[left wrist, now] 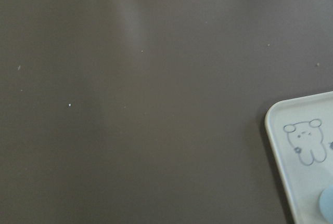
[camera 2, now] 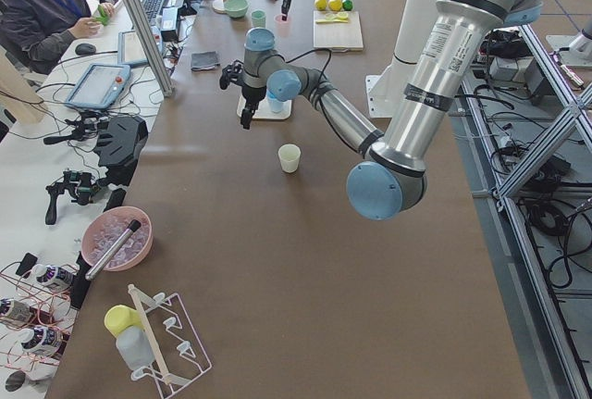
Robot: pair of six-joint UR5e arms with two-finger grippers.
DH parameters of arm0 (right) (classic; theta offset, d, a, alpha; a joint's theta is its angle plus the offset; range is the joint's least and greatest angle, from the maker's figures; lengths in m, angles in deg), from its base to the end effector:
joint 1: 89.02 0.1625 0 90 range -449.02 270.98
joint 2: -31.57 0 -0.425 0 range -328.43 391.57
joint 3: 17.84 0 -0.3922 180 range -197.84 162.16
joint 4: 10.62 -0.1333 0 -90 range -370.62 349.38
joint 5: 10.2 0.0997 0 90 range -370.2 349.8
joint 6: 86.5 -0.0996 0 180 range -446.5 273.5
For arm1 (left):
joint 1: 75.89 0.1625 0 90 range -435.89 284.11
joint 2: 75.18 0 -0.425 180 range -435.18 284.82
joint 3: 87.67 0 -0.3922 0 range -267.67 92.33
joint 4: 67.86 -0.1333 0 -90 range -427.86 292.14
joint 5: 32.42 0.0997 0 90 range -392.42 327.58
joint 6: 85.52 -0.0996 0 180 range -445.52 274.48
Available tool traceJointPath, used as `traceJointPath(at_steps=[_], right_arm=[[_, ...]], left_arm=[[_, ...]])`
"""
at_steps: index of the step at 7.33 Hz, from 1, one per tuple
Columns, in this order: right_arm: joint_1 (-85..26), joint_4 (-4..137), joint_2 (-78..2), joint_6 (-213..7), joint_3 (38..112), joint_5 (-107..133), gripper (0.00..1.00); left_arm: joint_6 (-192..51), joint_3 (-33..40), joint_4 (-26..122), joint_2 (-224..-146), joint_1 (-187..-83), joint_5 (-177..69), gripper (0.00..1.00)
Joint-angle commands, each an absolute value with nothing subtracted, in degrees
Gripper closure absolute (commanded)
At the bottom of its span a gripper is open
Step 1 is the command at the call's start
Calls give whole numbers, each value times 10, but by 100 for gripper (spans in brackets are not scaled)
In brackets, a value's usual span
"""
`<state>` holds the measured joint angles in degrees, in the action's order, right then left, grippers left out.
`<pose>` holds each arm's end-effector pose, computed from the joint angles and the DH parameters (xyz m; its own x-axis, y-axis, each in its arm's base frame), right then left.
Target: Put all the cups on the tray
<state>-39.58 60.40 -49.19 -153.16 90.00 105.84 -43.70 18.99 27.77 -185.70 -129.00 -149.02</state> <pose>-0.2903 -0.4769 0.3937 0.6033 0.1574 0.7818 -0.2593 0.9658 0.0056 0.2863 -0.5292 0.3211 0.6905 0.1901 -0.6979 0.0269 0.9574 0.2874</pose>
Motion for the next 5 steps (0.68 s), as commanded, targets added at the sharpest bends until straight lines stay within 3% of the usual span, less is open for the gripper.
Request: traceJointPath(at_steps=[1,3,5], right_arm=[[-421,723,-373,-1581,903,1052,100],[-468,782,-295,-1611,890,1016,100],[-509,782,-246,-1653,849,980,100]], left_arm=[[-441,217,326,-1771,-1290,-1491,1],[-441,212,424,-1693,-1285,-1496,1],[-437,214,433,-1670,-1281,-1496,1]])
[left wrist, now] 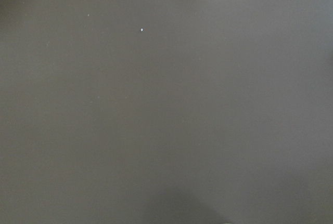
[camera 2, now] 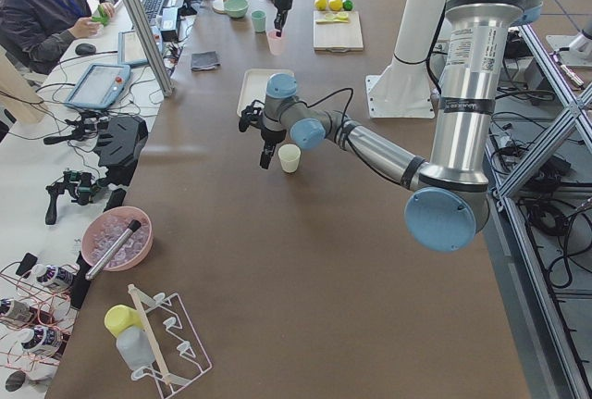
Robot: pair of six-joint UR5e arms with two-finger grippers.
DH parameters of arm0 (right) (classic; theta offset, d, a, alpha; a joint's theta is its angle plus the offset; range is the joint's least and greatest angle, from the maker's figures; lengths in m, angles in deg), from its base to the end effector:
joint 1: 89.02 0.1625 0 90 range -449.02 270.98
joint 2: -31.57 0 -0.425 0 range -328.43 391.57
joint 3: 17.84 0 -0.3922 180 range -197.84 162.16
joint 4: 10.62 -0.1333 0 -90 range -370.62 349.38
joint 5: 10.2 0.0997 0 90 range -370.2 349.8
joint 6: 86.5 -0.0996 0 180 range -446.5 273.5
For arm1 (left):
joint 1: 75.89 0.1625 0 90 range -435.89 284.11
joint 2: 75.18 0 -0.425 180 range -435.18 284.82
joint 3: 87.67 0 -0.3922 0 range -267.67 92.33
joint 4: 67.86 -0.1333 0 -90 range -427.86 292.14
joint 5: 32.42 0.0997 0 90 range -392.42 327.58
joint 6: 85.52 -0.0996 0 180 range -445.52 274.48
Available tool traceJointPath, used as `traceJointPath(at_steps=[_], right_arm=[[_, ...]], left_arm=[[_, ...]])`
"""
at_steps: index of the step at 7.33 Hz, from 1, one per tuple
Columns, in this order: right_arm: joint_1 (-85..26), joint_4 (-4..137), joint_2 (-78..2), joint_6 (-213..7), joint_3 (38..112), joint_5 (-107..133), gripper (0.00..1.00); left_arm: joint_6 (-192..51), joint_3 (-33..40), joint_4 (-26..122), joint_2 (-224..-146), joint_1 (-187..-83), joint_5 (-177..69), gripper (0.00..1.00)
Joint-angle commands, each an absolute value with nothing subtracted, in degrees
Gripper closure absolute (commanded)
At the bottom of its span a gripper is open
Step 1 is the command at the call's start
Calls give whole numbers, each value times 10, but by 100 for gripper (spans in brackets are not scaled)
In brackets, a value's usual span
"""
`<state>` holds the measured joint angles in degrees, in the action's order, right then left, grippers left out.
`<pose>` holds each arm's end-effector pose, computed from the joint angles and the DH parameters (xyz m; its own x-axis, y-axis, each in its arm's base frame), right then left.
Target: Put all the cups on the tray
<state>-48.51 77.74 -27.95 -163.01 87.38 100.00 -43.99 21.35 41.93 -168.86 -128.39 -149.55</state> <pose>-0.4115 -0.4817 0.2381 0.5982 0.2231 0.7697 -0.2849 0.9569 -0.0560 0.2484 -0.4680 0.4333 0.6858 0.2006 -0.6996 0.0078 0.9592 0.2827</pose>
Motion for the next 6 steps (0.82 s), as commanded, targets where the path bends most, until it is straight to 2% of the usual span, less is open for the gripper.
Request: traceJointPath(at_steps=[1,4,5,6], right_arm=[[-520,782,-235,-1657,833,971,100],[-527,775,-178,-1656,749,961,100],[-527,775,-179,-1654,747,961,41],[-529,775,-179,-1653,747,956,0]], left_arm=[[-432,217,435,-1670,-1280,-1497,1],[-431,218,435,-1670,-1280,-1505,1],[-431,218,435,-1671,-1280,-1505,1],[-430,219,435,-1671,-1280,-1512,1]])
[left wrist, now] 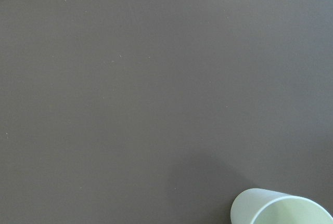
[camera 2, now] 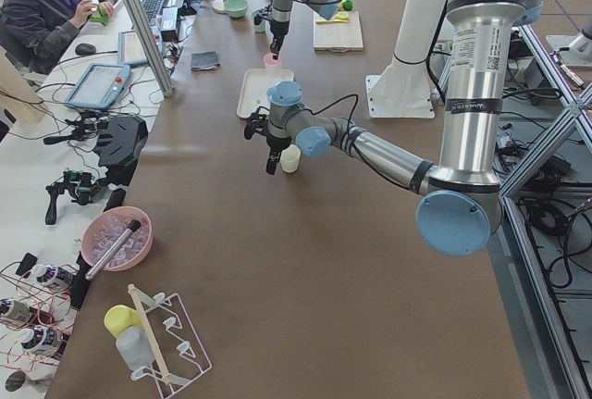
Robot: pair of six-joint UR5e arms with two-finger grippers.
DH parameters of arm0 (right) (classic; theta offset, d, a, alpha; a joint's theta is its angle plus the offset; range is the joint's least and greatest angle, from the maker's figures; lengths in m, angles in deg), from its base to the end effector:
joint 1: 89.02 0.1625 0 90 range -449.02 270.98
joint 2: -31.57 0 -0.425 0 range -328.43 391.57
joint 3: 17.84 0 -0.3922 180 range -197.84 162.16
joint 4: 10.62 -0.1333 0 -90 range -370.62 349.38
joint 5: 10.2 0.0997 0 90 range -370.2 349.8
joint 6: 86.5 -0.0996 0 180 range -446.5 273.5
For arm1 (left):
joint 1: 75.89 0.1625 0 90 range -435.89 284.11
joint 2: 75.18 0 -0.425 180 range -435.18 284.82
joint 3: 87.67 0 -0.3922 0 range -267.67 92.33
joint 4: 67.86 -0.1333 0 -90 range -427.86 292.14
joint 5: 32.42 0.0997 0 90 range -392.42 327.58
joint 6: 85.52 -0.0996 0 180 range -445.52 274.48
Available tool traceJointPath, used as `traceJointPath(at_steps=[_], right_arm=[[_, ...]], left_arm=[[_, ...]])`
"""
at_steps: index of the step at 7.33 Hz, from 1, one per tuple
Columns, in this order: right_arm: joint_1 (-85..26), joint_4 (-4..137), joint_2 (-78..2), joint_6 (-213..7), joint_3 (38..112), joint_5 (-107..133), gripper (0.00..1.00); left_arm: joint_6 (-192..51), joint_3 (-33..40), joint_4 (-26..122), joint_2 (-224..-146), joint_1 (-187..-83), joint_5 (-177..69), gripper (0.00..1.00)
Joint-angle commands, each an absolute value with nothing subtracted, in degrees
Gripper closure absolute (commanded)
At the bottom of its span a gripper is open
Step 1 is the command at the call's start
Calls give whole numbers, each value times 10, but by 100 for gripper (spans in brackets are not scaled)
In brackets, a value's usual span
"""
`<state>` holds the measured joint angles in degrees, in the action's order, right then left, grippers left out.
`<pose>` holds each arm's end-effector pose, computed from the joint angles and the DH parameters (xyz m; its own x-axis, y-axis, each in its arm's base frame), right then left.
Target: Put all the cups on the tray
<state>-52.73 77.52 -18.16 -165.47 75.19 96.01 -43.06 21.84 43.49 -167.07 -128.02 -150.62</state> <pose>-0.5004 -0.4983 0.2145 0.6361 0.2391 0.7336 -0.2925 0.9545 -0.0575 0.2462 -0.4571 0.4409 0.6723 0.1946 -0.7142 0.0042 0.9638 0.2665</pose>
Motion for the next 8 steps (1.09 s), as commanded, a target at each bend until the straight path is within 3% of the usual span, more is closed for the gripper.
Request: traceJointPath(at_steps=[1,6,7,8], right_arm=[[-530,775,-178,-1652,747,952,0],[-428,792,-211,-1562,802,1041,0],[-402,799,-230,-1513,808,1047,0],[-368,799,-247,-1467,808,1067,0]], left_arm=[[-430,219,435,-1671,-1280,-1519,1],[-336,221,438,-1680,-1216,-1515,2],[-335,220,438,-1680,-1208,-1515,21],[-337,214,438,-1680,-1206,-1515,68]])
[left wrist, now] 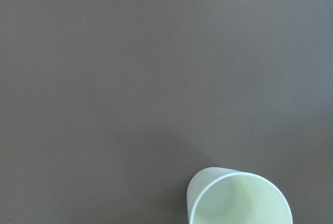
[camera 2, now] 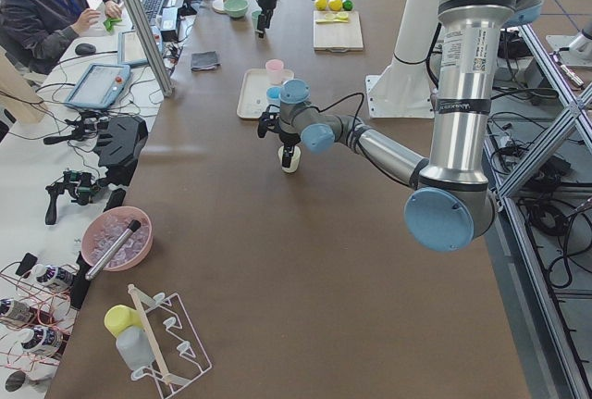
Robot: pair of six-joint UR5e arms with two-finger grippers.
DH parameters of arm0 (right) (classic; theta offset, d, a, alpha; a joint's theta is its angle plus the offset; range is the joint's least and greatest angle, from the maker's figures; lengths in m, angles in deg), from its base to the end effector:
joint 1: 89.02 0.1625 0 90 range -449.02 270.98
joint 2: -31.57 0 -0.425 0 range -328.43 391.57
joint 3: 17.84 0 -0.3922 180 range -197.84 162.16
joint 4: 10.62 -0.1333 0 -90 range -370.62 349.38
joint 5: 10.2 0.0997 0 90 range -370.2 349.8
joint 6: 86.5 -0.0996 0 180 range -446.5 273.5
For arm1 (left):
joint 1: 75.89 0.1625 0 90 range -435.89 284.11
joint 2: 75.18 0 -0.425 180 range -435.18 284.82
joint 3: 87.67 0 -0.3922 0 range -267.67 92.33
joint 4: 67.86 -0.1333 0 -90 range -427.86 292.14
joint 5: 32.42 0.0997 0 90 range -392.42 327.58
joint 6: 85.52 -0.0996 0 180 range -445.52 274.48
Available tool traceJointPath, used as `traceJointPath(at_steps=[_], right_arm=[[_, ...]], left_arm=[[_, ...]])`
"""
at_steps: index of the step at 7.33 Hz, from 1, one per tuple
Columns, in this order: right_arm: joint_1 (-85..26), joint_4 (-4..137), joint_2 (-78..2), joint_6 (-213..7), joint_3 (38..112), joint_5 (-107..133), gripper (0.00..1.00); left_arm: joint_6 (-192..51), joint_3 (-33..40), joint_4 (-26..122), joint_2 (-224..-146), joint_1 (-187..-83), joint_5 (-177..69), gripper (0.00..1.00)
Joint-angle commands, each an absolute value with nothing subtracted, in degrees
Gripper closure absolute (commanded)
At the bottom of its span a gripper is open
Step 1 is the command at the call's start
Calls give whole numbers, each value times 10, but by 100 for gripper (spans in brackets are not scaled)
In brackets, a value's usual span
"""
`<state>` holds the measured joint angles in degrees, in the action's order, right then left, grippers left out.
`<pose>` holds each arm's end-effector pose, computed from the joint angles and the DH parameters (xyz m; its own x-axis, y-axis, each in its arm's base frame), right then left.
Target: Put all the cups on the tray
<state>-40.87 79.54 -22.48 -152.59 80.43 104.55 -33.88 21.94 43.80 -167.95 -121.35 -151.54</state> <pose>-0.3755 -0.5566 0.2287 0.6337 0.1559 0.7577 -0.2465 0.9691 0.0068 0.3010 -0.4268 0.4309 0.6345 0.1281 -0.7622 -0.0107 0.9875 0.1571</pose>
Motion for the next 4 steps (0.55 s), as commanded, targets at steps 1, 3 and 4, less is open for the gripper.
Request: traceJointPath(at_steps=[1,3,4], right_arm=[[-327,798,-265,-1398,802,1089,0],[-256,795,-278,-1273,737,1111,0],[-218,795,-285,-1202,708,1136,0]], left_arm=[[-337,211,438,-1680,-1206,-1515,86],[-338,169,443,-1708,-1205,-1513,91],[-337,168,443,-1712,-1205,-1501,100]])
